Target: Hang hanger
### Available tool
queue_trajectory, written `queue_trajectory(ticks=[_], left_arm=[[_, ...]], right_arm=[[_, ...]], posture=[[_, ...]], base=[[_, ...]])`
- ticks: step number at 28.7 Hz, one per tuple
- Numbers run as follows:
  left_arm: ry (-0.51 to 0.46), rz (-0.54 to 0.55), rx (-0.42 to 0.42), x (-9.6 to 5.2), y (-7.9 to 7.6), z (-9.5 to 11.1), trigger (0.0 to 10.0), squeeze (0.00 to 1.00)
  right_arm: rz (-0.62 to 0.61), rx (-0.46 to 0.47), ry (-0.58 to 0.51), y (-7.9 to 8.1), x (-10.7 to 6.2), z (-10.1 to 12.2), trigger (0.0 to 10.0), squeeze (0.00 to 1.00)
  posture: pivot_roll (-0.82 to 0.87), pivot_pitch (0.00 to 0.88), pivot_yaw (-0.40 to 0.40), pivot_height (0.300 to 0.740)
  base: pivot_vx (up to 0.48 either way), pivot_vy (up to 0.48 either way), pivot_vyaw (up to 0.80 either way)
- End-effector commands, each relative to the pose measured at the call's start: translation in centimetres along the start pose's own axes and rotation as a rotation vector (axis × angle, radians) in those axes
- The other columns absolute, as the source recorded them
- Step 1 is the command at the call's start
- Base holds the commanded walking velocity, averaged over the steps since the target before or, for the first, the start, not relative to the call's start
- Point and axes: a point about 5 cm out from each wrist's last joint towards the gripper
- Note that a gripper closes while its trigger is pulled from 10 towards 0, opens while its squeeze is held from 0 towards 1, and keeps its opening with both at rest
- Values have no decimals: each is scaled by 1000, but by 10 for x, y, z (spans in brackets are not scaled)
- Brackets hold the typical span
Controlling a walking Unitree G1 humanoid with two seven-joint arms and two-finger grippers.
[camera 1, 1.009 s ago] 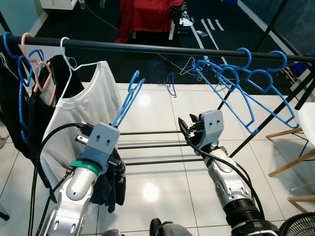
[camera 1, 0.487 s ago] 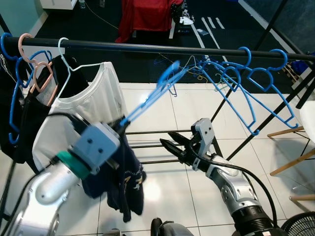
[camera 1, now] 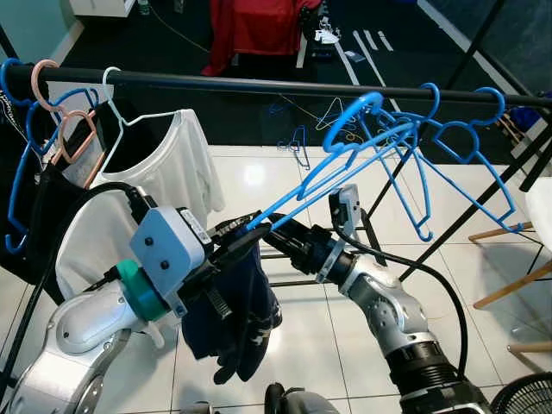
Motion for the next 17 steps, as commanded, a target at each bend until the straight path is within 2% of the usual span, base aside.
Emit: queue_trajectory(ticks=[1,3,6,13,17], left_arm=[[-14,-47,1,2,-8,1,10000,0],[-5,-28,6,3,-6,0,10000,0],[8,-22,4,3,-3,0,10000,0],[-3,-46,-16,3,-2,5,10000,0],[-17,-64,-20,4,-3,9,10000,0]], right_arm=[[93,30,48,8,-3,-5,10000,0],[160,35,122,13,-14,-11,10000,0],[166,17,151,14,-27,-10,10000,0],[116,1,183,11,-40,-10,10000,0],[73,-41,205,5,-38,-12,10000,0]], posture=[[85,14,-36,740],[88,15,-38,740],[80,17,-33,740],[69,18,-21,740],[72,18,-19,740]], base=[[0,0,0],[0,0,0],[0,0,0],[0,0,0],[0,0,0]])
Point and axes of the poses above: a point about 5 cm out from each wrist's last joint towards the gripper, its own x axis pointing out of the wrist towards the gripper, its own z axis along the axis of the wrist's last joint, y = z × x, and after that the axes turned 6 degrees about -x, right-handed
